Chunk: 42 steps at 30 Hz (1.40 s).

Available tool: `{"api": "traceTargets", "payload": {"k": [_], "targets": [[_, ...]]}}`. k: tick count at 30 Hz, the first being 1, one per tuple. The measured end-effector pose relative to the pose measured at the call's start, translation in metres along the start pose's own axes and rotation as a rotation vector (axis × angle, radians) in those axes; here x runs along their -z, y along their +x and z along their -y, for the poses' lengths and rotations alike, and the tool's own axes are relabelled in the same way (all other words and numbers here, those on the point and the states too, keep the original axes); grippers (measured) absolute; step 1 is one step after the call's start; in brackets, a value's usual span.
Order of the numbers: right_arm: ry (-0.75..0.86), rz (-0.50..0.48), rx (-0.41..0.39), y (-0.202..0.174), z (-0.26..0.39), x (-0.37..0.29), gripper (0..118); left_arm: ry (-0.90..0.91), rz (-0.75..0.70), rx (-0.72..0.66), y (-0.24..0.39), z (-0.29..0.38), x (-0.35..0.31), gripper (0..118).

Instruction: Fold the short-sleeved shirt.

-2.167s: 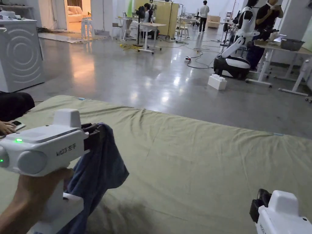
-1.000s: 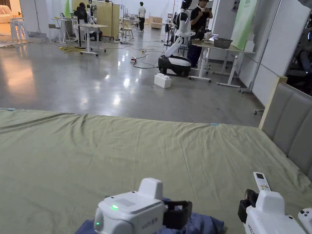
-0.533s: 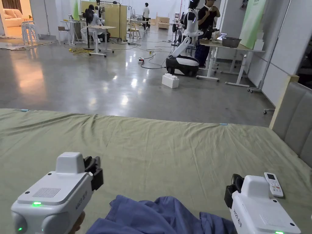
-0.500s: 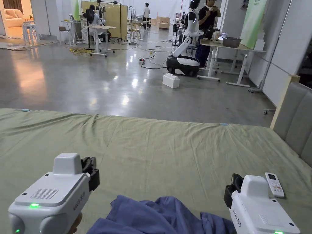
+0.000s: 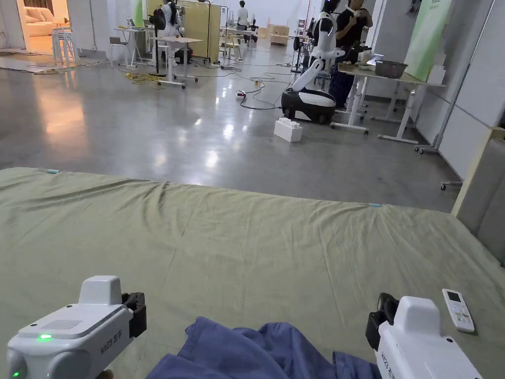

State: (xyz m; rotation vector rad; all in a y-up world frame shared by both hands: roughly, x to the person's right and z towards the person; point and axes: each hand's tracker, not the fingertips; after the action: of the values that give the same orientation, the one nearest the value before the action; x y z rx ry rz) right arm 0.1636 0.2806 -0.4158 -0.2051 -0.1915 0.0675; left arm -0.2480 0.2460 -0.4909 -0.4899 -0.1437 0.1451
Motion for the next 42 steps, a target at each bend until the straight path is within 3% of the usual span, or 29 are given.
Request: {"api": "traceTargets", "payload": {"k": [12, 13, 14, 16, 17, 18, 23, 26, 29, 32, 34, 35, 36, 38, 39, 40, 42], "targets": [[-0.077, 0.012, -0.011, 0.016, 0.027, 0.022, 0, -0.279, 0.084, 0.061, 0.015, 0.007, 0.122, 1], [-0.085, 0.016, -0.009, 0.018, 0.029, 0.025, 0, -0.287, 0.083, 0.066, 0.018, 0.007, 0.132, 5], [-0.091, 0.018, -0.007, 0.02, 0.033, 0.027, 0, -0.298, 0.086, 0.068, 0.021, 0.008, 0.141, 18], [-0.109, 0.025, -0.007, 0.024, 0.038, 0.031, 0, -0.359, 0.104, 0.076, 0.028, 0.015, 0.162, 74], [-0.118, 0.027, -0.004, 0.026, 0.041, 0.034, 0, -0.371, 0.099, 0.08, 0.032, 0.018, 0.172, 92], [-0.126, 0.029, -0.001, 0.028, 0.043, 0.035, 0, -0.385, 0.099, 0.085, 0.034, 0.021, 0.179, 100], [-0.164, 0.051, 0.009, 0.041, 0.054, 0.039, 0, -0.468, 0.048, 0.128, 0.049, 0.046, 0.216, 99], [-0.185, 0.062, 0.022, 0.05, 0.059, 0.041, 0, -0.484, 0.003, 0.228, 0.06, 0.06, 0.229, 98], [-0.248, 0.086, 0.047, 0.06, 0.064, 0.042, 0, -0.454, 0.001, 0.333, 0.075, 0.072, 0.229, 88], [-0.253, 0.078, 0.039, 0.07, 0.064, 0.046, 0, -0.439, 0.037, 0.318, 0.085, 0.074, 0.224, 78], [-0.303, 0.056, 0.057, 0.076, 0.067, 0.056, 0, -0.436, 0.096, 0.312, 0.092, 0.074, 0.22, 47], [-0.337, 0.046, 0.072, 0.079, 0.068, 0.062, 0, -0.457, 0.161, 0.297, 0.094, 0.072, 0.218, 24], [-0.34, 0.047, 0.079, 0.082, 0.07, 0.067, 1, -0.463, 0.106, 0.316, 0.096, 0.073, 0.216, 8], [-0.414, 0.02, 0.071, 0.084, 0.073, 0.081, 1, -0.466, 0.117, 0.34, 0.093, 0.069, 0.207, 8], [-0.427, 0.015, 0.065, 0.085, 0.074, 0.087, 3, -0.46, 0.129, 0.321, 0.089, 0.063, 0.203, 8], [-0.474, -0.009, 0.046, 0.085, 0.078, 0.097, 14, -0.438, 0.141, 0.278, 0.083, 0.057, 0.195, 8], [-0.549, -0.036, 0.039, 0.084, 0.084, 0.114, 51, -0.379, 0.127, 0.208, 0.07, 0.049, 0.178, 8]]}}
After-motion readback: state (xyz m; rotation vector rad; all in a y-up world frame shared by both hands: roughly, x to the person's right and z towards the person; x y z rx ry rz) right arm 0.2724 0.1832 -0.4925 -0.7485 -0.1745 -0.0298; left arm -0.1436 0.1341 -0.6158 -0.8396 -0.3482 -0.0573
